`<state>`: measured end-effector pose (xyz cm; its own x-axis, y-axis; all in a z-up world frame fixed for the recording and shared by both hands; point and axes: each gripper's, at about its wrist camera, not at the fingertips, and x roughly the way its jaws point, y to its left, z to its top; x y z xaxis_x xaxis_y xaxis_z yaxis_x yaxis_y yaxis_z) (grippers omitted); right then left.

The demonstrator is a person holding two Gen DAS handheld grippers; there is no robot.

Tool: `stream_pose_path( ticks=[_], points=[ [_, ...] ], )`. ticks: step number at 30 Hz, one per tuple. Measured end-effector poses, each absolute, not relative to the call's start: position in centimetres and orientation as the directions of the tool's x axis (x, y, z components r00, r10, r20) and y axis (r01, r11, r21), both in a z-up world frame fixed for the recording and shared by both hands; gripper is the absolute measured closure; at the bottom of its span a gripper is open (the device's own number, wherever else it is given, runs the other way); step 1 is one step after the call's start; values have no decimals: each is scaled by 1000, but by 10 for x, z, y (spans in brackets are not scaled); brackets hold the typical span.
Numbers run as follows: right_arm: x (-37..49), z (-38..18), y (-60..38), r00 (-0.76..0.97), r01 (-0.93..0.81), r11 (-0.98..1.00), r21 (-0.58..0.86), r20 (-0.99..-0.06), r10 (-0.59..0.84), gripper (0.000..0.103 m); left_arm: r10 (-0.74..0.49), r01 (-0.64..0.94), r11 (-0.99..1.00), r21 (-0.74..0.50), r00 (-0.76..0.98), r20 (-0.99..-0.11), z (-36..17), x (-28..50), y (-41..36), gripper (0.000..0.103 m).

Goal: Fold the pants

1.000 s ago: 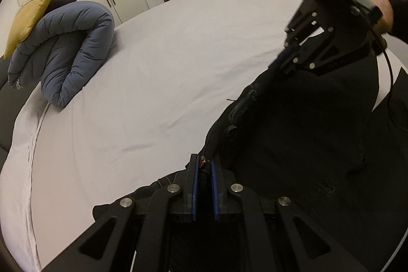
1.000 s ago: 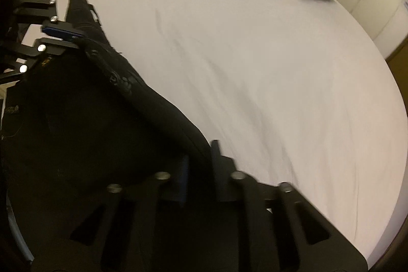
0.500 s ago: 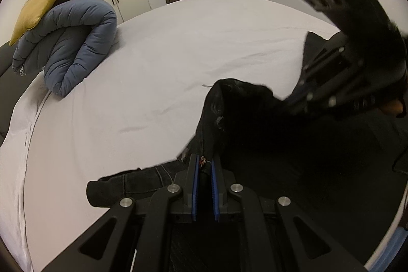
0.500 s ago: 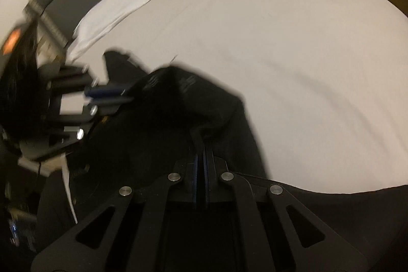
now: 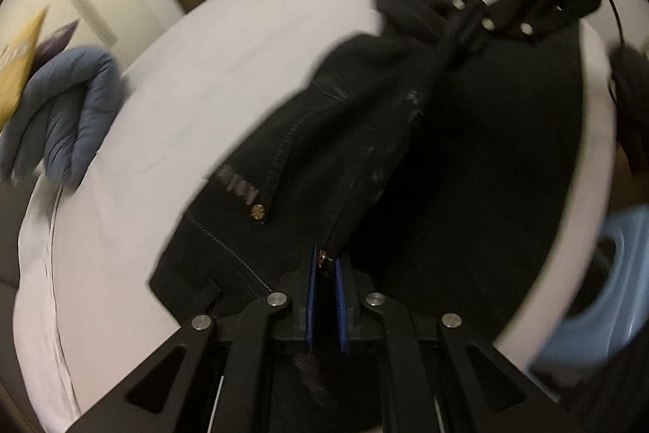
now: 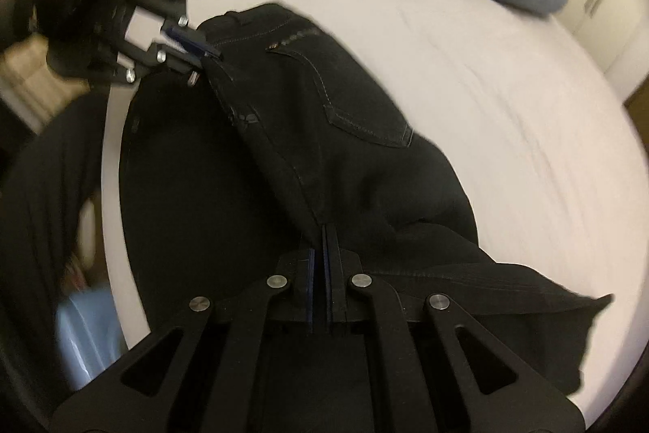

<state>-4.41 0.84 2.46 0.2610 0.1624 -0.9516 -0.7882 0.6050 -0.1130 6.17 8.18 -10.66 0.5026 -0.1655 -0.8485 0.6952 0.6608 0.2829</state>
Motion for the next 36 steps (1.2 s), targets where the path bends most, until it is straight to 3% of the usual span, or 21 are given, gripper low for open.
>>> stream_pose_path(
  ticks=[3, 13, 28, 32, 35, 36],
  points=[
    [-94, 4, 37, 322, -839, 479, -258, -945, 55, 101, -153, 721, 630, 288, 479, -864, -121, 39, 79, 95],
    [-176, -40, 92, 400, -868, 304, -392, -916, -38, 101, -142, 759, 584, 289, 445, -884, -130, 6, 89, 95],
    [-203, -55, 108, 413, -851, 328, -410, -909, -63, 101, -132, 774, 568, 281, 422, -897, -142, 2, 94, 94],
    [-202, -67, 104, 418, -837, 352, -420, -905, -85, 98, -136, 741, 624, 248, 415, -899, -135, 11, 102, 77],
    [-201, -68, 103, 429, -810, 403, -426, -899, -86, 97, -126, 726, 653, 216, 386, -914, -120, 8, 112, 47],
    [-200, -68, 103, 430, -802, 420, -424, -899, -85, 97, -130, 721, 659, 213, 389, -912, -112, 6, 117, 43]
  ],
)
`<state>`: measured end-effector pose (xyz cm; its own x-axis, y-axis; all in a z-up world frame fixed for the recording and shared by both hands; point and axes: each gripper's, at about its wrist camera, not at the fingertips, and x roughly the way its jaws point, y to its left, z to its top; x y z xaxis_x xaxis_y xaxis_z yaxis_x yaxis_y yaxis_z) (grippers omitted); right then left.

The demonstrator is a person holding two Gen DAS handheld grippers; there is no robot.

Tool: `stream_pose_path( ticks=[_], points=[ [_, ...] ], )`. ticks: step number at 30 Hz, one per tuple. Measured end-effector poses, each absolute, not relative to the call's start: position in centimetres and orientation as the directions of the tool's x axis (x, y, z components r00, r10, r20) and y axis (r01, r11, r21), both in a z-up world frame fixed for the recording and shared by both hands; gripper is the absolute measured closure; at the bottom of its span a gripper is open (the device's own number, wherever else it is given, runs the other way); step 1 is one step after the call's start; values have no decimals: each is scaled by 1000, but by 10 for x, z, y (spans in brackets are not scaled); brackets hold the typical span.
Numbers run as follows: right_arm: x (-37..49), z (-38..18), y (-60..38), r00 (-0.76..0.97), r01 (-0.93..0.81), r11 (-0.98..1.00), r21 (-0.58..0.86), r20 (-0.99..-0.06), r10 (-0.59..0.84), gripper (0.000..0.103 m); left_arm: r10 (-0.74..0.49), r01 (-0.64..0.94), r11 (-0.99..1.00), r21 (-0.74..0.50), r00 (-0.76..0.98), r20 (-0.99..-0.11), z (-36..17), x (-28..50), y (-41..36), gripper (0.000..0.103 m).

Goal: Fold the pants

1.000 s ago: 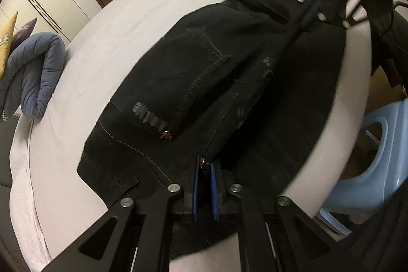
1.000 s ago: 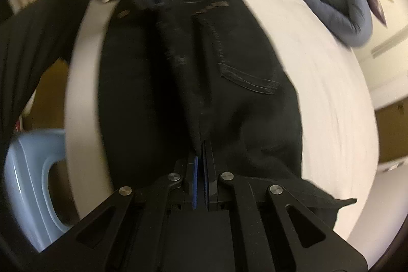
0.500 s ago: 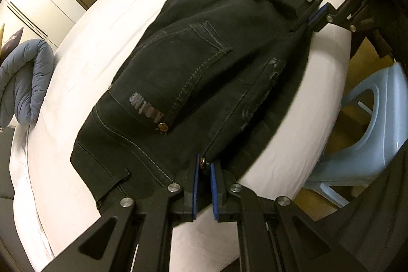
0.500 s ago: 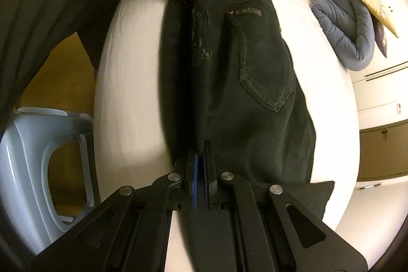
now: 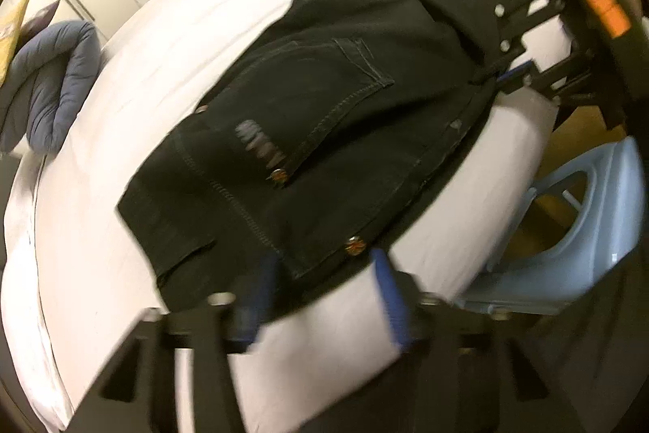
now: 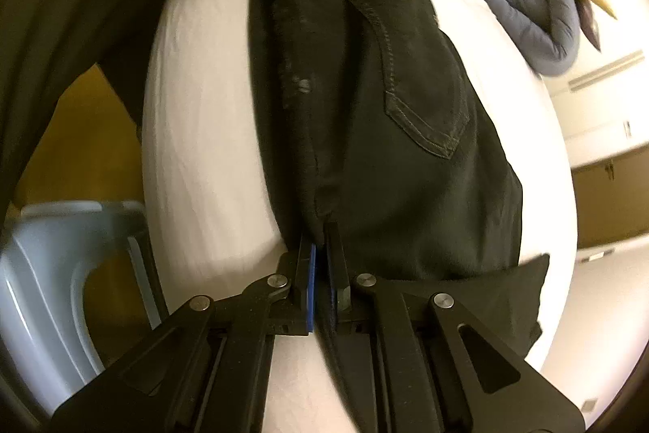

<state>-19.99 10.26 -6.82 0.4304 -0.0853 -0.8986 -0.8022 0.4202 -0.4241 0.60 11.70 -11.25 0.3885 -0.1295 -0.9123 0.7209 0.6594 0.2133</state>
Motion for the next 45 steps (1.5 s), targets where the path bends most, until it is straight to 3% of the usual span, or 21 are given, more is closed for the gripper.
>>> stream_pose_path(
  ticks=[4, 9, 15, 18, 20, 24, 26, 32, 36, 45],
  points=[
    [-199, -71, 101, 438, -784, 451, -427, -895, -87, 97, -134, 675, 712, 195, 403, -905, -86, 6, 130, 43],
    [-199, -76, 98, 474, -747, 489, -450, -877, -82, 97, -228, 598, 795, 103, 452, -862, -64, 30, 104, 43],
    [-198, -66, 79, 500, -630, 691, -355, -866, 10, 92, -295, 521, 853, -22, 447, -845, -91, 76, 43, 43],
    [-196, -49, 57, 474, -542, 818, -192, -873, 110, 78, -266, 463, 883, -80, 352, -897, -140, 89, 31, 43],
    [-196, -35, 37, 449, -460, 887, -34, -871, 199, 48, -258, 453, 889, -63, 383, -887, -155, 84, 29, 41],
    [-199, 2, -6, 514, -294, 943, 156, -806, 294, 35, -254, 448, 892, -62, 384, -888, -146, 79, 34, 42],
    [-191, 21, -30, 563, -219, 960, 173, -781, 269, 24, -251, 433, 900, -52, 418, -873, -133, 77, 37, 44],
    [-84, 49, -132, 558, 95, 993, 72, -830, 7, 24, -364, 401, 900, -172, 473, -802, -101, 93, 25, 44],
    [9, 47, -195, 462, 268, 962, 57, -884, -77, 24, -380, 351, 905, -240, 417, -826, -125, 105, 21, 44],
    [131, 1, -228, 309, 334, 938, -95, -929, -204, 24, -373, 300, 916, -266, 397, -838, -155, 98, 17, 46]
  ],
)
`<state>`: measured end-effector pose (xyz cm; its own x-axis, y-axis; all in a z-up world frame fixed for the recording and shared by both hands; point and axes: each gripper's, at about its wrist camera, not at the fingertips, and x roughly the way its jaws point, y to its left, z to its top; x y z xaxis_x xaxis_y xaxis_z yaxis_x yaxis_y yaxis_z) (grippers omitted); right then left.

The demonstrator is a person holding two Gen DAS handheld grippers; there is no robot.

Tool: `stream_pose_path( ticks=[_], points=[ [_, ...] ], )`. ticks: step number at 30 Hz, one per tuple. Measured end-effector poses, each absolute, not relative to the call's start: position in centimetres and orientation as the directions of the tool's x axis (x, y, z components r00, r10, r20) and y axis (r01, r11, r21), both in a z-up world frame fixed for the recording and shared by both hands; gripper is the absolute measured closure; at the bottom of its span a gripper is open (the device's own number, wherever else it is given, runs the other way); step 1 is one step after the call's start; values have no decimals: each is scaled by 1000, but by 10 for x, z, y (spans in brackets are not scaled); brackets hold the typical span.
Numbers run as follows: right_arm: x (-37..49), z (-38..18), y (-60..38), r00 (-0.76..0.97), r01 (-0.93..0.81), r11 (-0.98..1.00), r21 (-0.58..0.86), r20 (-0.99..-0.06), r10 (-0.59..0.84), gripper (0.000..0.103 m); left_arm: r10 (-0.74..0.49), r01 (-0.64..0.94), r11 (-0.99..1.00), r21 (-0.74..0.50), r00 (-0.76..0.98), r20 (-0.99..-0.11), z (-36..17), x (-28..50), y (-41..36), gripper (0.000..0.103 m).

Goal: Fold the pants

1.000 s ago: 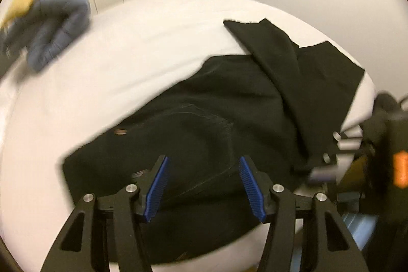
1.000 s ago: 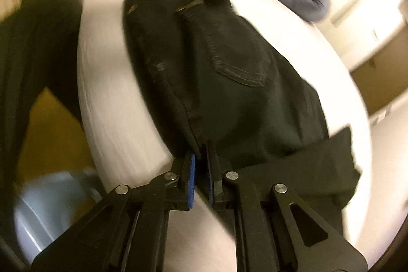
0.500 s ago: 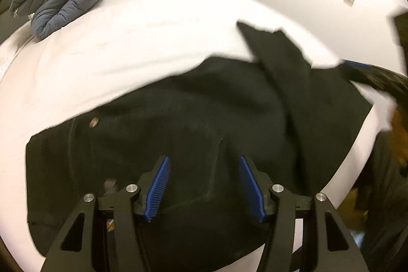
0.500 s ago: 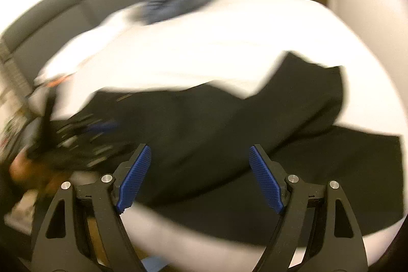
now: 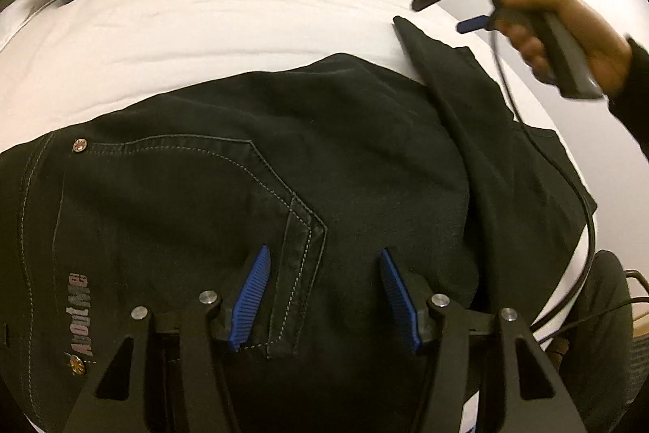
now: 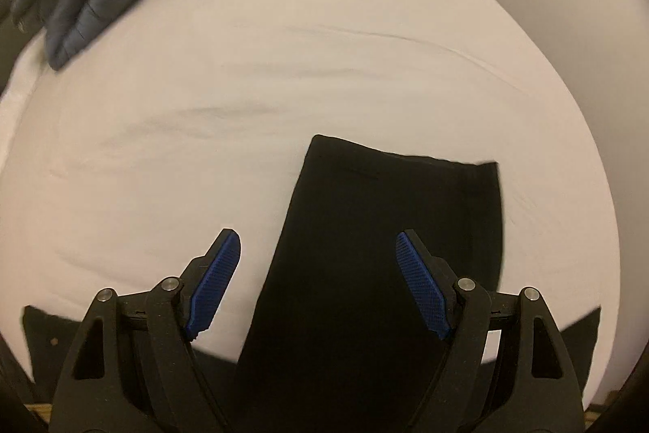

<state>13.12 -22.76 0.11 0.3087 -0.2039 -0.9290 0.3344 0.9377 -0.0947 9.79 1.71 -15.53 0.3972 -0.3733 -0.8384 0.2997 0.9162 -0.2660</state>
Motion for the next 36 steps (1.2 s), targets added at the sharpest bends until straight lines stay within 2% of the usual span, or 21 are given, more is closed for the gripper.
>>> stream_pose_path(
  ticks=[5, 9, 15, 16, 17, 18, 19, 20, 23, 27, 32, 36],
  points=[
    [160, -36, -220, 203, 409, 898, -159, -944, -260, 24, -373, 296, 918, -265, 408, -834, -157, 95, 18, 46],
    [176, -67, -226, 113, 403, 886, -229, -948, -297, 25, -378, 292, 917, -273, 409, -831, -160, 94, 17, 46],
    [174, -69, -253, 157, 489, 851, -191, -941, -301, 28, -383, 283, 916, -284, 409, -828, -158, 96, 25, 46],
    [175, -69, -253, 164, 473, 860, -193, -939, -301, 37, -380, 283, 917, -280, 409, -830, -157, 96, 26, 46],
    [177, -69, -253, 174, 449, 873, -192, -939, -296, 53, -378, 282, 918, -279, 409, -830, -157, 95, 28, 46],
    [180, -67, -253, 186, 432, 883, -186, -939, -288, 64, -377, 281, 919, -278, 408, -832, -156, 95, 28, 46],
    [181, -64, -255, 192, 428, 886, -180, -940, -283, 83, -374, 279, 920, -277, 407, -833, -157, 97, 24, 46],
    [182, -63, -257, 196, 431, 887, -163, -943, -268, 97, -372, 278, 920, -275, 406, -835, -157, 98, 24, 46],
    [176, -52, -275, 235, 466, 882, -77, -949, -208, 100, -367, 277, 922, -270, 406, -837, -157, 99, 20, 46],
    [133, -12, -313, 388, 533, 842, 85, -909, -154, 100, -363, 274, 924, -268, 404, -839, -157, 101, 15, 46],
    [8, 42, -383, 578, 639, 704, 309, -797, -175, 100, -359, 271, 925, -266, 392, -847, -157, 104, 12, 46],
    [-110, 46, -435, 645, 712, 524, 468, -730, -225, 100, -348, 270, 928, -258, 376, -859, -156, 108, 9, 46]
  ],
)
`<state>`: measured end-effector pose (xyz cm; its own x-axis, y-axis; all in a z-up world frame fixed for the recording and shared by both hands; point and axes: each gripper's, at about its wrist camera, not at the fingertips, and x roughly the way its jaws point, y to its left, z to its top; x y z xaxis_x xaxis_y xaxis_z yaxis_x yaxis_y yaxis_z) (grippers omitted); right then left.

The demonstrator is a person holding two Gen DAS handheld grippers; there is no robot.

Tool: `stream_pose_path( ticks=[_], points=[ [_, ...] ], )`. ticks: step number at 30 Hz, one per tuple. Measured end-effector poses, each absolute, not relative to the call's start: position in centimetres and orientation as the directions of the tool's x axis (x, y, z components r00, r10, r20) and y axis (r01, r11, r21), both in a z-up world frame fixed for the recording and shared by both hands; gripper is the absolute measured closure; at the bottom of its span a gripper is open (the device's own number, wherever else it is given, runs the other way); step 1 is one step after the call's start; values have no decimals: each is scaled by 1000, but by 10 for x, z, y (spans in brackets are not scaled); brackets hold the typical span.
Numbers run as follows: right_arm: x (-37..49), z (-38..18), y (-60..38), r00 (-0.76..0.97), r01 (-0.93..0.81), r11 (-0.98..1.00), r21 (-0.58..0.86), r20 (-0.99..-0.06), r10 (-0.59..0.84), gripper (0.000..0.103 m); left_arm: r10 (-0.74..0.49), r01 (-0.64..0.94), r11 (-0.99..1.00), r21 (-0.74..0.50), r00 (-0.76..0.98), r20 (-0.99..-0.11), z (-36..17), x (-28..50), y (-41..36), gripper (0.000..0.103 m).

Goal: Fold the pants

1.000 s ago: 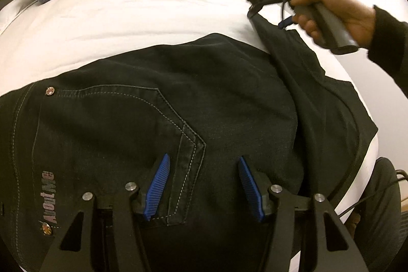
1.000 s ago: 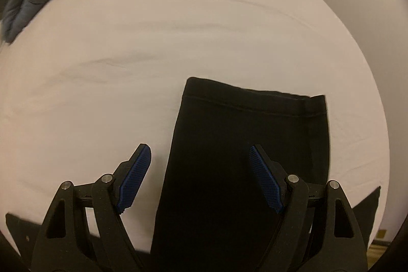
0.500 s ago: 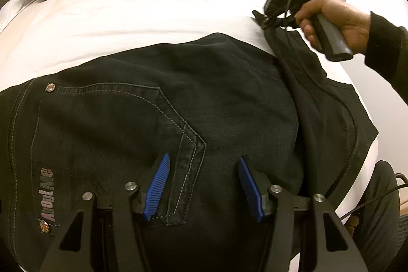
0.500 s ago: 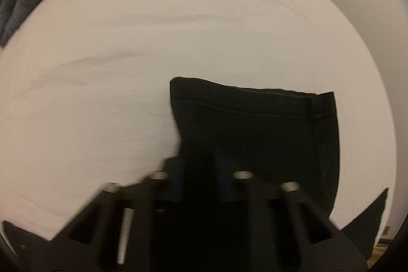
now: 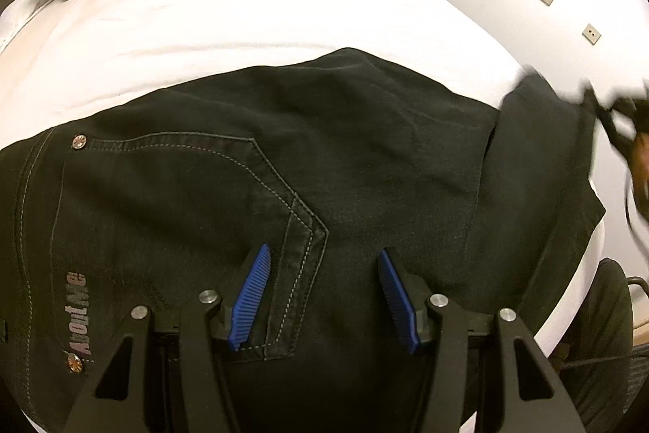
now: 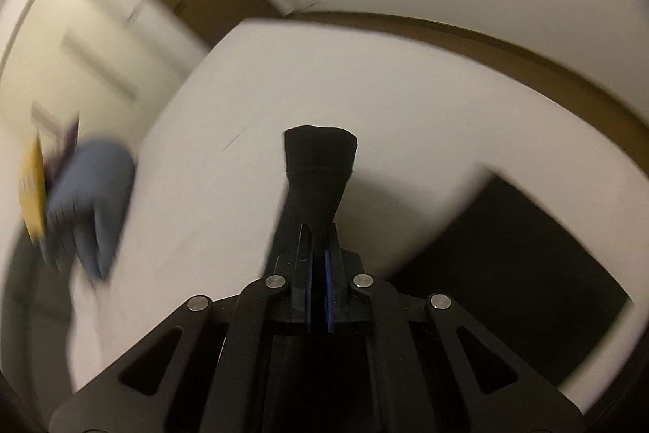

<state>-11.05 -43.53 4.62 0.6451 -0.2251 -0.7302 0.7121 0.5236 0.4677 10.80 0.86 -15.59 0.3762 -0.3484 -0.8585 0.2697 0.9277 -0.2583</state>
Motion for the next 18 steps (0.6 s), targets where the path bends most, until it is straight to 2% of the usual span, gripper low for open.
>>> stream_pose_path(
  ticks=[7, 18],
  points=[
    [-228, -25, -466, 617, 784, 265, 561, -751, -234, 100, -293, 273, 940, -205, 340, -894, -152, 115, -4, 46],
    [-252, -64, -432, 664, 748, 195, 635, -719, -206, 100, -233, 263, 953, -151, 315, -920, -149, 122, -23, 46]
  ],
)
